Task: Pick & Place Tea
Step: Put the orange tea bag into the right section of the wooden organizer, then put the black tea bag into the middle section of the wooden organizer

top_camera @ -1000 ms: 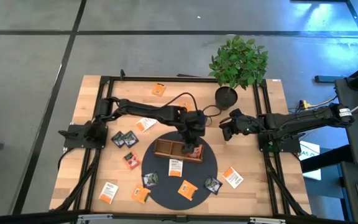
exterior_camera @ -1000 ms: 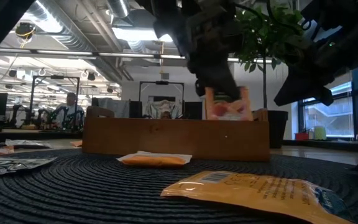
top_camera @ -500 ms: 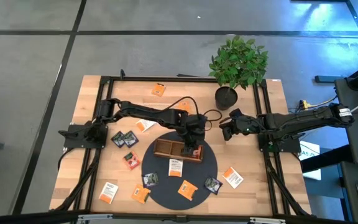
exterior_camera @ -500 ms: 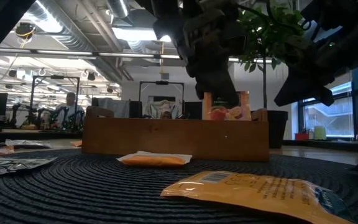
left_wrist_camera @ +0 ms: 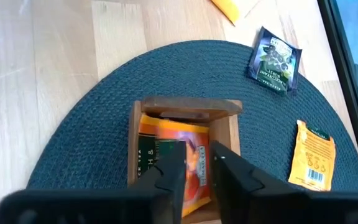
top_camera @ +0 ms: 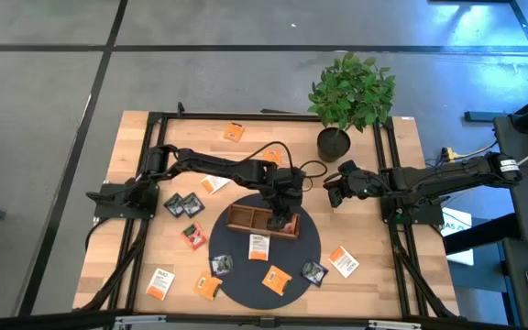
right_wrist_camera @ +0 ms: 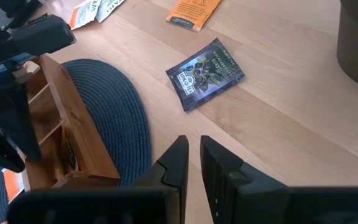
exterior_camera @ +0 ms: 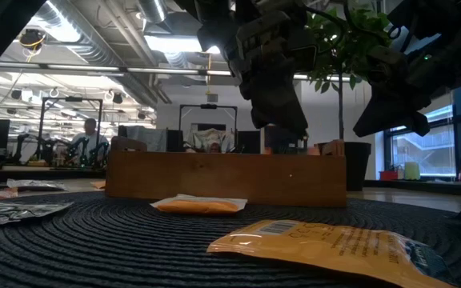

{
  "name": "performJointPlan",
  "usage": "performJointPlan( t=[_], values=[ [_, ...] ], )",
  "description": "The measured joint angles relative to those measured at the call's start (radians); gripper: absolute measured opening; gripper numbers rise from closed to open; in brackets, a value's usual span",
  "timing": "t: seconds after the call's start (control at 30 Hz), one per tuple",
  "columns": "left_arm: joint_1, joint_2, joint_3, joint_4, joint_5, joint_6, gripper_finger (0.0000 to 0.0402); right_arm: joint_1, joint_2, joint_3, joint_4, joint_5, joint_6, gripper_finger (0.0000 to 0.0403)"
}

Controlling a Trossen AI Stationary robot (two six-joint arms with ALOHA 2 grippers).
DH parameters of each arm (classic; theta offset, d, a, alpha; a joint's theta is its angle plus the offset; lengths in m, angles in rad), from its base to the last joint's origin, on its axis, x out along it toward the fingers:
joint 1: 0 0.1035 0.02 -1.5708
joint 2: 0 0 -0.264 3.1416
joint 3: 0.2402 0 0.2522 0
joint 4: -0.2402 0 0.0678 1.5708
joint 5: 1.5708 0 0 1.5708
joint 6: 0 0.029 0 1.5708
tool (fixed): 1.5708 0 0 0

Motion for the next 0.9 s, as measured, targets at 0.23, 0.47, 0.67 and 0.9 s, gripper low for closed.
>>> performJointPlan(
  t=[0.23,0.47,0.67,0.9],
  values=[
    [0.034,0.000,0.022,-0.041,0.001,-0.014,0.0115,0.000,0.000,0.000,0.000,0.000,0.000,0.0046],
    [0.117,-0.002,0.067,-0.147,0.022,-0.011,0.0119,0.000,0.000,0.000,0.019,0.000,0.037,0.0046],
    [0.206,-0.002,0.046,-0.130,0.112,-0.002,0.0117,0.000,0.000,0.000,0.049,0.000,0.060,0.0046],
    [0.250,0.018,0.047,0.055,0.049,-0.036,0.0120,0.000,0.007,0.000,0.201,0.127,0.050,0.0053]
  ],
)
